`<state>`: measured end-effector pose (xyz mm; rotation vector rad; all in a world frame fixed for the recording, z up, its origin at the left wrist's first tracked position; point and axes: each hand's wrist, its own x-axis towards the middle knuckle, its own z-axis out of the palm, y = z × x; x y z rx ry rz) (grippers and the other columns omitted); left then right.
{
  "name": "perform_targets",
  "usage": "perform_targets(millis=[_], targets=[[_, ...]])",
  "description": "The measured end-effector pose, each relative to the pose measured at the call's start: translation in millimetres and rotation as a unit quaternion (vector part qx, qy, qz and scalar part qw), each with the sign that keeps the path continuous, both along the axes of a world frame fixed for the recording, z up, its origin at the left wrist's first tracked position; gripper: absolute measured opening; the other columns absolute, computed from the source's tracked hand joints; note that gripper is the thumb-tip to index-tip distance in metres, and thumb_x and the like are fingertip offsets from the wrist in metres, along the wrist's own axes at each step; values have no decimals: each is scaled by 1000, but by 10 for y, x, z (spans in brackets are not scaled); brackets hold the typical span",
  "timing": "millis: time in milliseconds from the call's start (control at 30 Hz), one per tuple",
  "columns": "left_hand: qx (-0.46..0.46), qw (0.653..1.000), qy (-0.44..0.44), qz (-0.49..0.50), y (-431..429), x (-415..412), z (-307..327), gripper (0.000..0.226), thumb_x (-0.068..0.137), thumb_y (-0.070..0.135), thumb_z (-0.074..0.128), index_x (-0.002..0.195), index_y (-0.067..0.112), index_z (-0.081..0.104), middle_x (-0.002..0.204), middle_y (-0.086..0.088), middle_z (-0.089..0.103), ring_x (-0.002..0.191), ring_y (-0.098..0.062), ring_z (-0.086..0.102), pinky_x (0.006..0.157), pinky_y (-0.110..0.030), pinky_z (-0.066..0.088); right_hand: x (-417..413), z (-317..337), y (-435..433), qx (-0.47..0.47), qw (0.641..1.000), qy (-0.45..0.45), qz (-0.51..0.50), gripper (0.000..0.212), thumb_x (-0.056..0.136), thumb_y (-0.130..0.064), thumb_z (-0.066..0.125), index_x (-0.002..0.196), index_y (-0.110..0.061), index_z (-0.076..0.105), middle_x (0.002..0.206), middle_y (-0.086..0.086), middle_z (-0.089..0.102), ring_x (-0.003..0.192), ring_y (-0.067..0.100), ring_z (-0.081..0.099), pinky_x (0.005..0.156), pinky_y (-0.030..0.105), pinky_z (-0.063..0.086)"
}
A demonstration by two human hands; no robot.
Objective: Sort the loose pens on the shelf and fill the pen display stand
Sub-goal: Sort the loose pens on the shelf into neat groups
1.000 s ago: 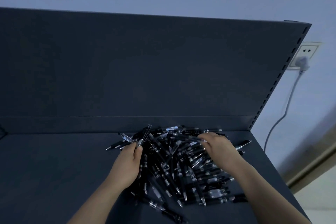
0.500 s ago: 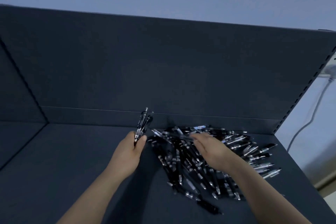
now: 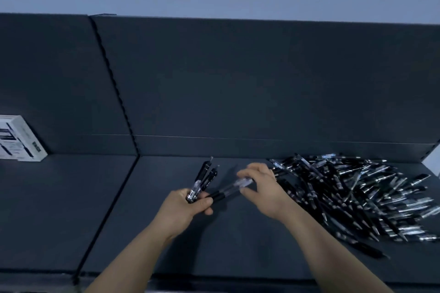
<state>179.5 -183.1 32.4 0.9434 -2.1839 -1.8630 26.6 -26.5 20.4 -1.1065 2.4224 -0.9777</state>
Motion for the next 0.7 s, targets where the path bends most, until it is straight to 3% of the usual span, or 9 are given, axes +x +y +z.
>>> perform_targets(millis=[67, 133, 167, 233, 300, 400, 533, 633, 700], targets=[[15, 999, 11, 42, -101, 107, -51, 13, 85, 19, 72, 93, 12, 65, 72, -1, 75, 78, -5, 62, 70, -16, 39, 159, -97, -174, -61, 989, -97, -95, 55, 93, -11, 53, 144, -24, 35, 133, -3, 37, 112, 12, 46, 87, 17, 38], [17, 997, 24, 76, -184, 191, -106, 9, 85, 17, 72, 90, 13, 66, 69, -1, 74, 73, -10, 60, 64, -10, 42, 337, -137, -351, -117, 950, -236, -166, 57, 96, -11, 45, 149, -16, 25, 117, 1, 52, 94, 16, 56, 79, 24, 49], [23, 995, 31, 88, -208, 226, -131, 8, 85, 16, 72, 89, 12, 66, 69, -1, 73, 73, -13, 58, 57, -6, 42, 406, -164, -434, -136, 929, -285, -193, 53, 98, -12, 42, 148, -10, 25, 105, 1, 56, 88, 17, 59, 83, 31, 52], [37, 994, 37, 101, -232, 270, -186, 7, 85, 15, 72, 87, 12, 66, 68, -2, 73, 70, -13, 58, 50, -1, 39, 484, -234, -582, -166, 907, -309, -232, 44, 99, -15, 45, 138, 1, 34, 88, 1, 57, 80, 16, 61, 90, 38, 53], [45, 994, 34, 95, -231, 283, -237, 6, 85, 14, 71, 84, 12, 66, 67, -2, 73, 64, -8, 60, 52, -2, 40, 497, -294, -729, -198, 890, -322, -257, 55, 97, -18, 54, 141, 2, 28, 85, 2, 60, 80, 17, 63, 92, 39, 53], [45, 994, 28, 98, -226, 284, -305, 9, 85, 15, 71, 79, 12, 67, 69, -5, 74, 65, -11, 58, 52, -6, 43, 483, -366, -879, -225, 868, -364, -250, 75, 93, -22, 61, 152, -18, 14, 87, 5, 65, 83, 19, 65, 96, 41, 52], [36, 993, 18, 112, -305, 277, -330, 23, 84, 27, 72, 76, 6, 73, 74, -4, 75, 67, -12, 63, 56, -11, 46, 379, -411, -956, -193, 892, -342, -223, 53, 95, -12, 55, 141, -24, 32, 90, 9, 62, 81, 20, 63, 86, 37, 56], [-101, 984, -54, 139, -454, 225, -393, 38, 90, 42, 60, 77, 7, 68, 73, -4, 71, 68, -17, 64, 60, -23, 45, 275, -425, -969, -103, 946, -236, -194, 37, 97, -16, 49, 132, -20, 40, 88, 9, 63, 75, 16, 60, 65, 20, 47], [-222, 961, -105, 130, -538, 191, -479, 39, 98, 40, 45, 76, 9, 54, 73, -5, 61, 63, -19, 56, 58, -29, 42, 231, -442, -977, -46, 974, -156, -158, 37, 98, -19, 47, 134, -18, 38, 86, 2, 58, 73, 15, 56, 63, 22, 42]])
